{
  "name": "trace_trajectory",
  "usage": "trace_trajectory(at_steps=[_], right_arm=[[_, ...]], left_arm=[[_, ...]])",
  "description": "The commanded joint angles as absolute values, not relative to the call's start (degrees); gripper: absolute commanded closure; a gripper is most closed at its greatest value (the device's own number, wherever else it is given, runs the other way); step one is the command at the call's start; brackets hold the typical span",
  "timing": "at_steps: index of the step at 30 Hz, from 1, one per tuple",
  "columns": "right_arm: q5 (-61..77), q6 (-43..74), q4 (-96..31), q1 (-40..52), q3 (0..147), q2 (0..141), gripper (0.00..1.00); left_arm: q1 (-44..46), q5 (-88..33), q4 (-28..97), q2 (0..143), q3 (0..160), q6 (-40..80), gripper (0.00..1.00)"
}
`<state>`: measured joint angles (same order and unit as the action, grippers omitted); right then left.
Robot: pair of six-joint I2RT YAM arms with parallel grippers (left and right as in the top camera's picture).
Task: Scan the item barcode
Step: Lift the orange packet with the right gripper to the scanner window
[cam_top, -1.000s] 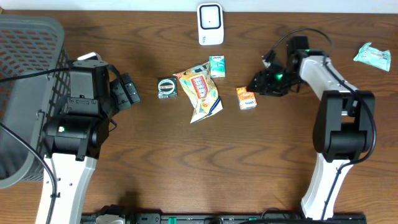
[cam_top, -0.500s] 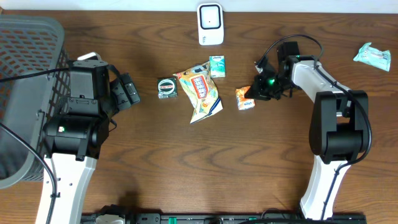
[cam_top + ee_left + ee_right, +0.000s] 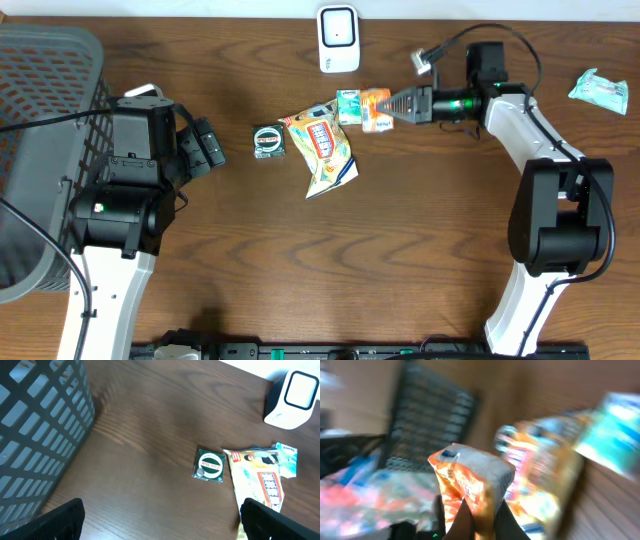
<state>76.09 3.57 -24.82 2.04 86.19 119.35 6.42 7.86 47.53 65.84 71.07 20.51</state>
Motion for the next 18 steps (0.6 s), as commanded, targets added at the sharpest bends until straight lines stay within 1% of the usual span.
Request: trace_trajectory(at_steps=[1,6,18], right_arm=[[89.52,7.49,-21.3,1.91,86.56,117.82,0.99],[89.52,9.43,-19.88,1.96,86.56,117.84,0.99],[89.49,9.39,-19.64,2.48,86.56,117.86,0.99]], left_arm=[[6.17,8.21,47.55,65.58,71.2,19.75,0.02],[6.17,8.21,47.55,65.58,71.2,19.75,0.02],[6.17,8.21,47.55,65.58,71.2,19.75,0.03]])
